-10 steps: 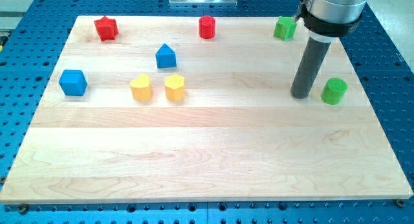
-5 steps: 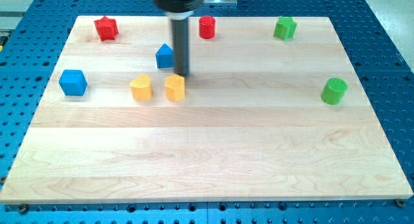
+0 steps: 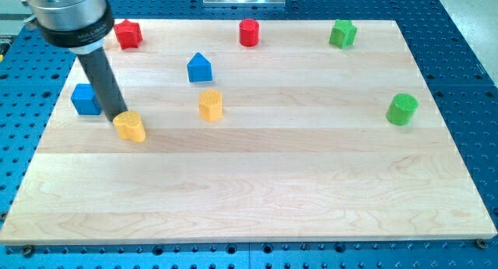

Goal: Place the yellow heart to the bottom left of the board

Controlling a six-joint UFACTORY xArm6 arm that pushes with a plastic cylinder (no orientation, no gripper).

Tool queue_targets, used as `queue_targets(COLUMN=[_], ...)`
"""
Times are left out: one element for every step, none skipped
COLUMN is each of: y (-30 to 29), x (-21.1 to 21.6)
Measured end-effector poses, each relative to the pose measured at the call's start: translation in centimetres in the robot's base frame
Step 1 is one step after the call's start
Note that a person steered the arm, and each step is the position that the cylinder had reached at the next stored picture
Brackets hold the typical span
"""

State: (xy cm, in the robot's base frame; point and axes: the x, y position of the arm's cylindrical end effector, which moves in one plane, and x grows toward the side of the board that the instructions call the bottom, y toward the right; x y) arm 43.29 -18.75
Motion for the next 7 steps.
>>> queue_targets(y=[2.0,1.6,2.2,4.1,1.6,0.5,10.0], x=[0.9,5.0,3.9,3.1,8.2,11.0,9.9])
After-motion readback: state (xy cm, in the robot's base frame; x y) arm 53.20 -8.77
